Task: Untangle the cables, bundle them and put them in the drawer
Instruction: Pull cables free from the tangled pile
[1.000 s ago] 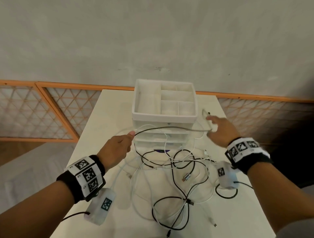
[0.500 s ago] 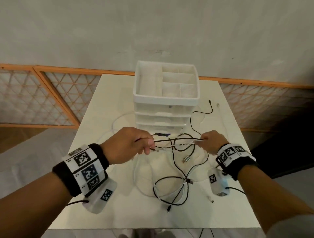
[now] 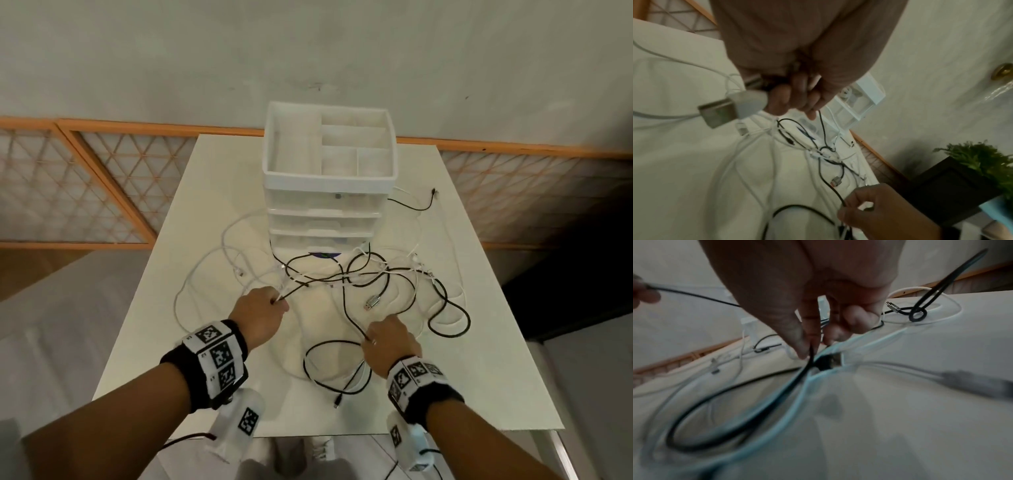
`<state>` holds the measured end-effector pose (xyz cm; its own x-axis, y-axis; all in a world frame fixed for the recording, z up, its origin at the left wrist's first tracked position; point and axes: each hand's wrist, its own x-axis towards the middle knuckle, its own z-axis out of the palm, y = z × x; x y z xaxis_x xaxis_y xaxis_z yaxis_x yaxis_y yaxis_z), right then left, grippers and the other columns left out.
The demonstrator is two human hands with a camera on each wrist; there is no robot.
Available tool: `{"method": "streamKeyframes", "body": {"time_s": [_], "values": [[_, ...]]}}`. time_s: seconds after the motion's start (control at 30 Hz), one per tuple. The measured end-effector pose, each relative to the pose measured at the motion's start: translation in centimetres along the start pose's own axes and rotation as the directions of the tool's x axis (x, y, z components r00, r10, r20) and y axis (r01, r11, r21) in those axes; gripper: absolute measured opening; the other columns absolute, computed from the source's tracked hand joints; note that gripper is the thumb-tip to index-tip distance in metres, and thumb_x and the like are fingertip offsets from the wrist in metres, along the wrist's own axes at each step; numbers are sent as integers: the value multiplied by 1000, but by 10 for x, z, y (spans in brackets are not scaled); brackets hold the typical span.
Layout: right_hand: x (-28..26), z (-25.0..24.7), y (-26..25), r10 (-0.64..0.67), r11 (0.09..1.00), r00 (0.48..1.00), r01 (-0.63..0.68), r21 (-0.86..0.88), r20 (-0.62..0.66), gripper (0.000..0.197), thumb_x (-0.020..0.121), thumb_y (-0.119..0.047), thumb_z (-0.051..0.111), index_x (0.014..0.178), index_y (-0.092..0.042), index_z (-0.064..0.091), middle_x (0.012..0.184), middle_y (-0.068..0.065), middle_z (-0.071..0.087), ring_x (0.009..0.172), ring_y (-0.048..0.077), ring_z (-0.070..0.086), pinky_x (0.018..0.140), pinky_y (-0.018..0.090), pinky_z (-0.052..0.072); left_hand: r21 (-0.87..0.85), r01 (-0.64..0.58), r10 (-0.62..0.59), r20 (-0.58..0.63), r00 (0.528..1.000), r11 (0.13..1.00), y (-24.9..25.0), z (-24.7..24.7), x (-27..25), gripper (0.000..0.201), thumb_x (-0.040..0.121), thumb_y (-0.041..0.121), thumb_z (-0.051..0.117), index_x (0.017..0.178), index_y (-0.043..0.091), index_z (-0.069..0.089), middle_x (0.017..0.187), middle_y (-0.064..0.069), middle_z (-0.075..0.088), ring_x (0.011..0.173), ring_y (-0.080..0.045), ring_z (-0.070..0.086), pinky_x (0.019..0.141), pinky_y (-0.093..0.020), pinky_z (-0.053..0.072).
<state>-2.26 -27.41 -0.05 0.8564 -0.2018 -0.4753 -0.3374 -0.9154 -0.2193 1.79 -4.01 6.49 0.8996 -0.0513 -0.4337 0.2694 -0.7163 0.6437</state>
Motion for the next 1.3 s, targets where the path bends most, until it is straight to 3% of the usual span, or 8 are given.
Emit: {"method": "streamKeyframes", "body": {"time_s": [0.13,0.27,0.37,0.57,0.87,1.03,1.13,1.3], "values": [[-8,-44,-30,-140,904,975,198,380,-175,17,93,-28,60,81,-18,61,83,0,70,75,22,68,67,29,51,-224,-156,132,-119,984,962,33,-4,-8,29,98,27,49,76,15,65,58,7,57,53,-17,47,54,-29,37],[-39,-116,-73,-166,427,945,326,843,-282,14,95,-11,62,93,3,58,65,10,67,43,22,59,40,28,45,-350,-350,349,-69,935,869,66,9,-16,30,103,26,40,79,18,55,73,6,72,75,-13,66,74,-33,47],[-51,-166,-80,-98,150,901,433,889,-423,11,94,0,60,101,8,58,64,10,64,43,23,58,39,26,46,-373,-372,379,-58,924,850,67,17,-16,34,103,32,35,75,16,46,57,3,64,56,-14,52,62,-38,42],[-40,-225,-43,120,-100,841,539,836,-528,4,94,-1,55,93,-4,57,63,5,62,47,21,59,43,24,43,-327,-241,219,-104,970,914,27,-5,1,34,104,28,37,75,14,46,53,7,45,49,-10,38,49,-24,31],[-40,-206,-42,-39,-94,908,413,906,-418,11,99,-11,47,102,-9,58,58,0,56,39,14,49,38,19,32,-458,-150,125,-84,989,876,23,-39,5,35,106,24,36,76,12,50,51,6,42,47,-7,38,46,-16,32],[-45,-235,-48,12,-266,842,523,810,-540,14,94,-9,49,84,-15,56,66,2,59,41,14,43,40,20,28,-544,-66,20,-90,996,836,20,-44,5,33,106,24,35,78,11,48,56,1,36,53,-14,35,38,-14,32],[-32,-238,-40,103,-362,895,440,822,-434,10,94,-16,57,84,-17,58,55,-2,51,38,11,36,36,19,26,-607,-42,-7,-77,997,794,15,-46,6,36,105,26,38,75,10,48,50,2,33,52,-17,32,45,-24,40],[-25,-212,-49,64,-195,954,301,934,-294,17,100,-15,44,108,-10,57,50,-1,49,39,9,34,34,16,25,-539,-19,5,-27,1000,842,7,-54,15,43,103,39,41,70,12,44,51,4,30,48,-14,26,50,-26,27]]}}
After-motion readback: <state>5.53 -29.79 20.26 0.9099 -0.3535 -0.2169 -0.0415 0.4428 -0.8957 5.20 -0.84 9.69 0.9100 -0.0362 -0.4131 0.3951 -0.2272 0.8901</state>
